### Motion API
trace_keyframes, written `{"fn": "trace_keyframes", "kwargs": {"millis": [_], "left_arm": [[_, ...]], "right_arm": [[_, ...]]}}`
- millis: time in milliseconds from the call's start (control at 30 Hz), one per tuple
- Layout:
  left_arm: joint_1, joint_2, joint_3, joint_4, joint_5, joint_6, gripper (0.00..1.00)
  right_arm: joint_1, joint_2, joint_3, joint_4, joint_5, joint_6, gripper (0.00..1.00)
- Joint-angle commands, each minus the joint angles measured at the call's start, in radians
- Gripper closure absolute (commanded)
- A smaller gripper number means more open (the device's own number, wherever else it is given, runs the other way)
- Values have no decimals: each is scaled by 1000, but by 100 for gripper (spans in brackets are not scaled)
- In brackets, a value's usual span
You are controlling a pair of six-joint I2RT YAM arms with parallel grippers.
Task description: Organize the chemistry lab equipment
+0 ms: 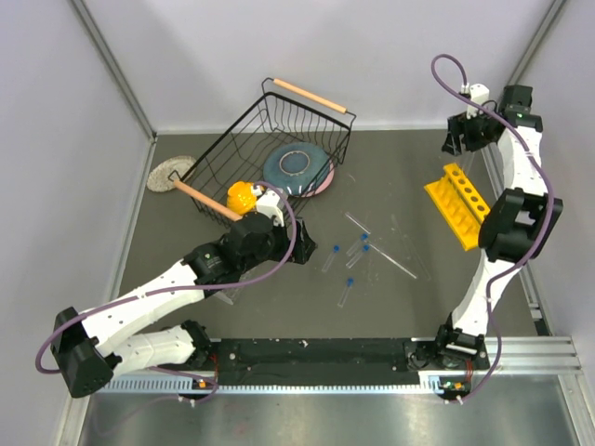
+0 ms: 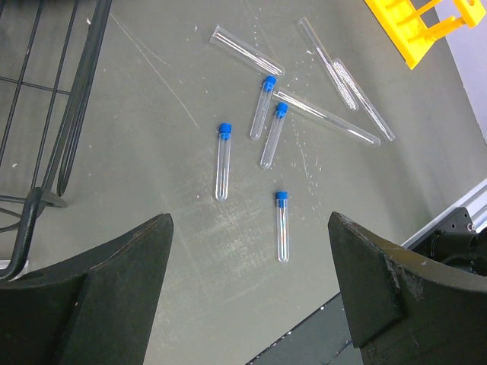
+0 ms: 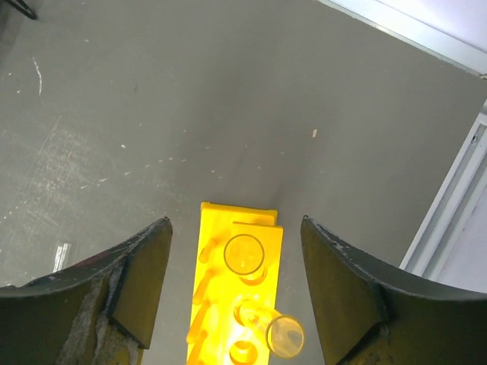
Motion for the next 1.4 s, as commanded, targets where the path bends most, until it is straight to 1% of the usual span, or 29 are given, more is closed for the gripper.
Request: {"fn": "trace_keyframes", "kwargs": {"millis": [0, 67, 100, 133, 167, 267, 500, 667, 800, 1233, 1367], "left_arm": [[5, 4, 15, 22, 8, 8, 11], [5, 4, 12, 20, 6, 6, 12], [5, 4, 10, 20, 9, 5, 11], [5, 4, 10, 20, 8, 3, 11], [5, 4, 10, 22, 9, 3, 11], [5, 5, 13, 22, 11, 2, 11], [5, 16, 18, 22, 14, 6, 11], [5, 16, 23, 20, 17, 6, 11], [5, 19, 26, 17, 17, 6, 11], [5, 45, 50, 17, 31, 15, 11], [5, 45, 49, 19, 35, 14, 11]], "right_arm": [[8, 16, 79, -14, 28, -32, 35], [11, 26, 82, -15, 27, -39, 39], [13, 27, 82, -17, 25, -40, 45], [14, 30, 82, -17, 22, -42, 47], [14, 30, 82, -15, 21, -45, 53], [16, 32, 82, -17, 12, -45, 63], [16, 16, 80, -12, -10, -49, 77], [16, 3, 65, 6, -33, -55, 81], [11, -30, 25, 61, -48, -40, 83], [-17, -157, -206, 296, -110, 27, 84], [-32, -183, -253, 353, -131, 58, 84]]}}
